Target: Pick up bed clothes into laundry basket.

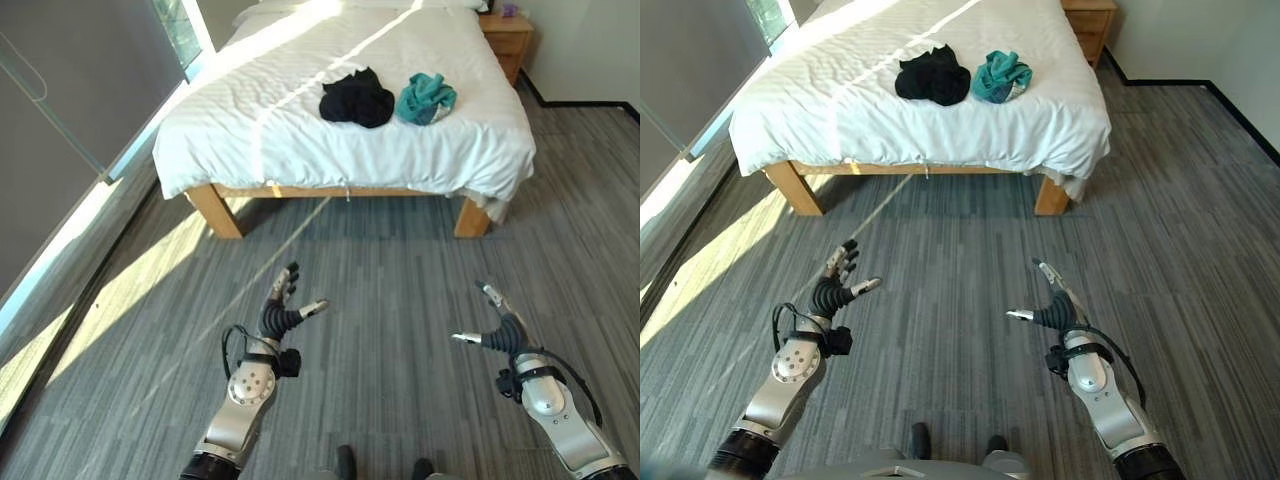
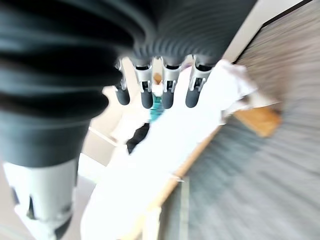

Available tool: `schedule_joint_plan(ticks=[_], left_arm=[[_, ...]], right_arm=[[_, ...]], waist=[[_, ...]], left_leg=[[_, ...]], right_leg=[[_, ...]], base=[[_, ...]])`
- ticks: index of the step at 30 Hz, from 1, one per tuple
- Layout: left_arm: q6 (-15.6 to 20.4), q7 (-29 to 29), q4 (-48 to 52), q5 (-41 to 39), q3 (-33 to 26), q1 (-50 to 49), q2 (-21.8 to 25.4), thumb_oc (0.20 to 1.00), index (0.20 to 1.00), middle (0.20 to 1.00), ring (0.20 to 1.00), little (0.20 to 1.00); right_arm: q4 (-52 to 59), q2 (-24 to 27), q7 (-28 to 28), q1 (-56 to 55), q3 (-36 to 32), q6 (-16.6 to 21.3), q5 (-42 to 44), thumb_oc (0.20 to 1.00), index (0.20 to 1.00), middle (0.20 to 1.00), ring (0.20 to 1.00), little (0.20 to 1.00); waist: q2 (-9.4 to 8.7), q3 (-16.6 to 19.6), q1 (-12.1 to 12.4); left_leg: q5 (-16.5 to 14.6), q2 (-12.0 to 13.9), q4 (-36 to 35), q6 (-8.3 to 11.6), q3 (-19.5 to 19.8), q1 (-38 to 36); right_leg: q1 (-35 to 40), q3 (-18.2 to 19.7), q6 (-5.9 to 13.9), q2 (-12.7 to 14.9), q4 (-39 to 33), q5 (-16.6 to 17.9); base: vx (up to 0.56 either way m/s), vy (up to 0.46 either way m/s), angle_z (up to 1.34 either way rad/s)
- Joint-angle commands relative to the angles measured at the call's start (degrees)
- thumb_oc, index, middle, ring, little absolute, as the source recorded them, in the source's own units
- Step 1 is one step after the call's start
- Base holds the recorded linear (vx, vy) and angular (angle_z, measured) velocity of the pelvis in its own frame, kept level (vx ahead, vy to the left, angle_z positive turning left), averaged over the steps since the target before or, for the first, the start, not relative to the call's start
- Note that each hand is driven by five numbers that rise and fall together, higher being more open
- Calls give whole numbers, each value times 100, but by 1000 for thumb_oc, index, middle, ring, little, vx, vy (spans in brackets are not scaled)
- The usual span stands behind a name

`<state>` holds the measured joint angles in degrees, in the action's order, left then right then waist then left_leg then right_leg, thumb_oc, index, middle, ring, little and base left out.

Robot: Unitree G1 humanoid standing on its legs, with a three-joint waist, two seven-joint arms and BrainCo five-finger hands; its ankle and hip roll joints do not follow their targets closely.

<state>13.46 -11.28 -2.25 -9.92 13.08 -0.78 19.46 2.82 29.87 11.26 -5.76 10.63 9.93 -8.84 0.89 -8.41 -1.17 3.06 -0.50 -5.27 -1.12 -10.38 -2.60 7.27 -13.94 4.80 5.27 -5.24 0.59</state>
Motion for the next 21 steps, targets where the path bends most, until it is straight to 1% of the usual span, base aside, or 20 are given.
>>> schedule_joint_plan(ticks=[1,2,5,6,7,8,9,11,12,13,14,15,16,17,18,19,20,21], left_arm=[[372,-83,69,169,56,201,193,1000,1000,1000,1000,1000],[334,-36,44,106,102,186,188,1000,1000,1000,1000,1000],[250,4,-132,-34,203,173,125,1000,1000,1000,1000,1000],[226,23,-185,-87,242,180,75,1000,1000,1000,1000,1000],[216,50,-210,-139,258,185,56,1000,1000,1000,1000,1000],[218,53,-214,-143,256,186,54,1000,1000,1000,1000,1000],[217,65,-249,-201,320,215,39,1000,1000,1000,1000,1000],[234,172,-269,-173,397,244,44,1000,1000,1000,1000,1000],[243,198,-287,-144,421,251,43,1000,1000,1000,1000,1000],[257,199,-303,-56,442,280,50,1000,1000,1000,1000,1000],[261,196,-286,-12,442,293,47,1000,1000,1000,1000,1000],[253,172,-245,-27,435,305,39,1000,1000,1000,1000,1000],[247,153,-208,-73,440,330,7,1000,1000,1000,1000,1000],[259,117,-232,-133,467,416,-20,1000,1000,1000,1000,1000],[260,117,-234,-134,468,420,-20,1000,1000,1000,1000,1000],[245,51,-258,-160,488,520,-46,1000,1000,1000,1000,1000],[230,-14,-224,-171,488,573,-41,1000,1000,1000,1000,1000],[221,-30,-183,-163,471,560,-45,1000,1000,1000,1000,1000]], right_arm=[[464,-44,-17,240,-332,423,188,1000,1000,1000,1000,1000],[529,-81,-54,190,-310,409,201,1000,1000,1000,1000,1000],[557,-122,-124,211,-191,351,194,1000,1000,1000,1000,1000],[572,-147,-140,199,-159,323,172,1000,1000,1000,1000,1000],[585,-144,-150,166,-152,306,138,1000,1000,1000,1000,1000],[591,-142,-151,163,-152,302,136,1000,1000,1000,1000,1000],[572,-169,-143,122,-145,289,132,1000,1000,1000,1000,1000],[673,-186,-148,-130,-238,310,113,1000,1000,1000,1000,1000],[680,-190,-159,-208,-257,329,107,1000,1000,1000,1000,1000],[621,-185,-150,-239,-272,345,135,1000,1000,1000,1000,1000],[600,-139,-160,-260,-266,357,162,1000,1000,1000,1000,1000],[660,-110,-174,-285,-277,367,208,1000,1000,1000,1000,1000],[740,-48,-212,-349,-340,398,292,1000,1000,1000,1000,1000],[727,4,-212,-345,-327,422,359,1000,1000,1000,1000,1000],[726,4,-212,-343,-329,423,360,1000,1000,1000,1000,1000],[630,65,-211,-271,-273,382,401,1000,1000,1000,1000,1000],[581,130,-236,-189,-207,270,390,1000,1000,1000,1000,1000],[566,147,-247,-172,-185,229,383,1000,1000,1000,1000,1000]], waist=[[-286,94,126],[-276,83,111],[-234,-54,49],[-220,-94,9],[-202,-115,-30],[-191,-108,-21],[-168,-147,-84],[-208,-129,-139],[-211,-108,-153],[-212,-128,-160],[-245,-152,-168],[-264,-202,-159],[-309,-291,-136],[-372,-374,-87],[-362,-368,-96],[-432,-444,-14],[-540,-507,88],[-537,-510,172]], left_leg=[[-443,317,27,551,306,-300],[-529,312,27,505,295,-332],[-577,323,27,443,211,-360],[-597,327,27,440,188,-375],[-617,333,27,431,184,-395],[-627,344,27,434,175,-393],[-655,352,27,427,188,-428],[-719,324,27,412,221,-550],[-711,330,27,424,206,-608],[-679,365,101,481,141,-749],[-757,370,488,533,61,-669],[-685,407,1038,607,51,-500],[-459,526,1908,719,106,-120],[-165,585,2701,837,179,271],[-182,598,2738,840,193,302],[43,606,3244,858,245,604],[8,558,3433,728,180,1092],[-73,537,3263,667,93,1321]], right_leg=[[-184,148,673,687,243,301],[-239,212,680,661,405,205],[-634,293,732,630,835,211],[-817,344,721,545,896,230],[-975,416,694,445,889,240],[-986,425,690,433,897,235],[-1170,505,653,321,888,248],[-993,672,508,196,617,156],[-901,684,465,159,503,129],[-724,660,439,125,312,141],[-595,651,394,135,225,122],[-442,673,335,104,128,102],[-297,667,214,59,85,52],[-198,658,113,58,58,3],[-208,648,111,47,59,4],[-110,653,34,47,46,-77],[61,762,-5,96,28,-213],[171,847,-4,82,24,-316]], base=[[48,4,-4],[46,9,-5],[15,0,-14],[37,-28,-40],[46,-25,-37],[87,-39,-37],[95,-49,-26],[144,-67,-11],[150,-83,2],[129,-80,1],[127,-104,-4],[90,-126,-10],[85,-178,-13],[47,-132,-9],[96,-126,-18],[227,-91,-31],[354,-76,-41],[388,8,-37]])
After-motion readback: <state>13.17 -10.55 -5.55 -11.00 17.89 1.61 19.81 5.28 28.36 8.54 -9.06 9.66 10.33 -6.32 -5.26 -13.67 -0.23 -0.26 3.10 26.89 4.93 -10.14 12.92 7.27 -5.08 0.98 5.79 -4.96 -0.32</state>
